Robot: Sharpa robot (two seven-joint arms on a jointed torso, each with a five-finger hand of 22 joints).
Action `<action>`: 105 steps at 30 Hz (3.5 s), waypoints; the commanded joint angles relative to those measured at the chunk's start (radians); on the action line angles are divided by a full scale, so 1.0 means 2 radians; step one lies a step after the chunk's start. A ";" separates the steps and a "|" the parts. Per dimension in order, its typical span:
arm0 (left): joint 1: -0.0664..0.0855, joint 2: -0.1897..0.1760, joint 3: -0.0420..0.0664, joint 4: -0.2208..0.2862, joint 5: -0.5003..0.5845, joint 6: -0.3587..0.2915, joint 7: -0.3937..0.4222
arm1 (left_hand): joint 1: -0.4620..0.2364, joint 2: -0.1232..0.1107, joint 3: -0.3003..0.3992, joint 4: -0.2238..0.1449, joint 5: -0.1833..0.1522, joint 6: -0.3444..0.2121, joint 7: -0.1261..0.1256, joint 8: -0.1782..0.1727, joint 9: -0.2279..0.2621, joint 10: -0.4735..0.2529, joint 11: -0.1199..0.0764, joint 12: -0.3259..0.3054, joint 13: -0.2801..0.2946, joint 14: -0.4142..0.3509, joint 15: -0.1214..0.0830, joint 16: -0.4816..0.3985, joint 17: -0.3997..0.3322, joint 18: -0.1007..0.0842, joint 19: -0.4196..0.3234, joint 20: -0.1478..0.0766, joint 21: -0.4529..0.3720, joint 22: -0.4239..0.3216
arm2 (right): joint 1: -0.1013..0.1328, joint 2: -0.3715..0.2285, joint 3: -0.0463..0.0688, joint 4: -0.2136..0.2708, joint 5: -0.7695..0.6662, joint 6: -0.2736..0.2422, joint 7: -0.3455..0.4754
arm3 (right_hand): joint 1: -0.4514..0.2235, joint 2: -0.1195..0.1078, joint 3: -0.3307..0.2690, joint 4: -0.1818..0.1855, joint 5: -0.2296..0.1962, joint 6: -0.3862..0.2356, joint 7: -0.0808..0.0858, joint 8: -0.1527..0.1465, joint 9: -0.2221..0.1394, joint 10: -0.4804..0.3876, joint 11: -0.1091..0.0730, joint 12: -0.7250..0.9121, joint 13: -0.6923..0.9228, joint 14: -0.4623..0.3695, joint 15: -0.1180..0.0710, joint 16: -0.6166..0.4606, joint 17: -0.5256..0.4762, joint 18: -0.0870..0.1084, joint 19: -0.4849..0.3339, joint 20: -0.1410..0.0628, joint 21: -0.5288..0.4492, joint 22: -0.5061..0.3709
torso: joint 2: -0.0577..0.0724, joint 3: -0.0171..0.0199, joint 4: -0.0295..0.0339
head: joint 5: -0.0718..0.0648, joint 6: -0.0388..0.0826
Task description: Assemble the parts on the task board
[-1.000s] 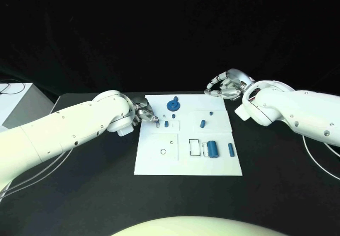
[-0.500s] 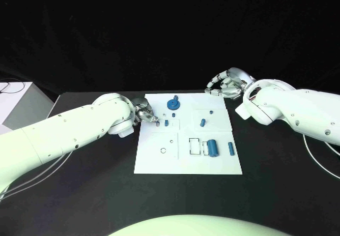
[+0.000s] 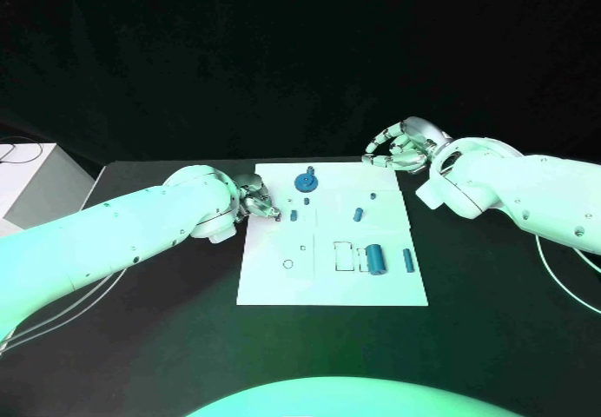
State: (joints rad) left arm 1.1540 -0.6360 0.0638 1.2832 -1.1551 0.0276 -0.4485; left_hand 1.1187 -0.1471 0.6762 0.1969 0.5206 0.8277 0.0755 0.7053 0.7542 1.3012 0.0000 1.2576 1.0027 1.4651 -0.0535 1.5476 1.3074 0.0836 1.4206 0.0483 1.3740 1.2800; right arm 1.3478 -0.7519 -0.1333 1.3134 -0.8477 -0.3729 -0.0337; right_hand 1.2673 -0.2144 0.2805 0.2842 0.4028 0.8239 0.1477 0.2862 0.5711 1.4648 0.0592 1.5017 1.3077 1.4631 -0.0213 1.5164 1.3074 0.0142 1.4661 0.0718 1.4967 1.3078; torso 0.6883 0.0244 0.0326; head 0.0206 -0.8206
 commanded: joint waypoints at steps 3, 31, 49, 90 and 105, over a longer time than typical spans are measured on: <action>-0.001 0.002 0.000 0.001 -0.009 0.017 0.009 | -0.003 0.003 0.100 -0.102 0.003 0.004 0.001 0.002 0.001 0.003 -0.001 0.003 0.000 0.048 -0.004 0.003 0.115 -0.007 0.004 0.000 0.002 0.000 | 0.000 0.000 0.000 0.001 -0.001 0.004 0.001 | -0.006 -0.001 -0.003 0.000 0.002 -0.002 0.000 0.002 0.000 0.020 0.002 0.002 0.103 0.045 0.003 0.002 0.096 0.000 0.045 0.004 0.001 0.114 | 0.000 -0.0002 0.0000 | 0.000 -0.001; 0.000 0.000 -0.001 0.002 -0.009 0.036 0.011 | -0.002 0.004 0.102 -0.104 0.000 0.004 0.001 0.002 0.000 0.003 -0.001 0.003 0.000 0.048 -0.004 0.003 0.116 -0.007 0.003 0.000 0.001 -0.001 | 0.000 -0.001 0.000 0.001 -0.001 0.004 0.000 | -0.006 -0.001 -0.003 0.000 0.002 -0.003 0.000 0.002 0.000 0.020 0.002 0.002 0.103 0.045 0.003 0.002 0.096 0.000 0.045 0.004 0.001 0.114 | 0.000 -0.0008 0.0000 | -0.001 -0.007; 0.000 0.002 0.000 -0.003 -0.009 0.038 0.022 | 0.000 0.006 0.107 -0.107 0.000 0.005 0.000 0.001 0.000 0.003 -0.001 0.002 0.000 0.048 -0.004 0.003 0.116 -0.006 0.002 -0.001 0.001 -0.002 | 0.000 -0.001 0.000 0.001 -0.001 0.004 0.000 | -0.006 -0.001 -0.003 0.000 0.002 -0.003 0.000 0.002 0.000 0.020 0.002 0.002 0.103 0.045 0.003 0.002 0.096 0.000 0.045 0.004 0.001 0.114 | 0.000 0.0000 0.0003 | -0.003 -0.010; 0.032 0.032 0.013 -0.085 0.024 0.193 0.084 | 0.000 0.007 0.111 -0.110 -0.005 0.006 -0.002 -0.005 -0.002 -0.002 -0.002 -0.003 -0.007 0.050 -0.004 0.007 0.123 -0.005 -0.001 -0.001 -0.003 -0.007 | 0.000 0.001 0.000 -0.001 -0.001 0.006 0.000 | -0.006 -0.001 -0.003 0.000 0.002 -0.003 0.000 0.002 0.000 0.020 0.002 0.002 0.103 0.045 0.003 0.002 0.096 0.000 0.045 0.004 0.001 0.114 | 0.000 0.0002 0.0007 | -0.007 -0.011; 0.036 0.042 0.013 -0.094 0.034 0.166 0.024 | -0.001 0.004 0.111 -0.114 0.001 0.014 -0.002 -0.010 -0.003 0.002 -0.003 0.000 0.000 0.050 -0.005 0.007 0.122 -0.006 -0.001 -0.001 -0.002 -0.004 | 0.000 0.001 0.000 -0.001 -0.001 0.005 0.000 | -0.006 -0.001 -0.003 0.000 0.002 -0.003 0.000 0.002 0.000 0.020 0.002 0.002 0.103 0.045 0.003 0.002 0.096 0.000 0.045 0.004 0.001 0.114 | -0.001 -0.0003 0.0019 | -0.005 -0.012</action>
State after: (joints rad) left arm 1.2232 -0.5556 0.0901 1.0954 -1.0994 0.3702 -0.3549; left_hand 1.1131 -0.1451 0.7296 0.1432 0.5191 0.8404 0.0810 0.6906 0.7490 1.3014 0.0000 1.2577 1.0004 1.4687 -0.0571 1.5565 1.3074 0.0837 1.4205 0.0484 1.3738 1.2702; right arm 1.3475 -0.7502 -0.1333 1.3111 -0.8478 -0.3684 -0.0361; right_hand 1.2673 -0.2144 0.2805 0.2843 0.4028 0.8239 0.1478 0.2861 0.5711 1.4648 0.0592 1.5015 1.3081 1.4631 -0.0214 1.5164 1.3074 0.0141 1.4661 0.0718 1.4967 1.3074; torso 0.6871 0.0244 0.0347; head 0.0085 -0.8438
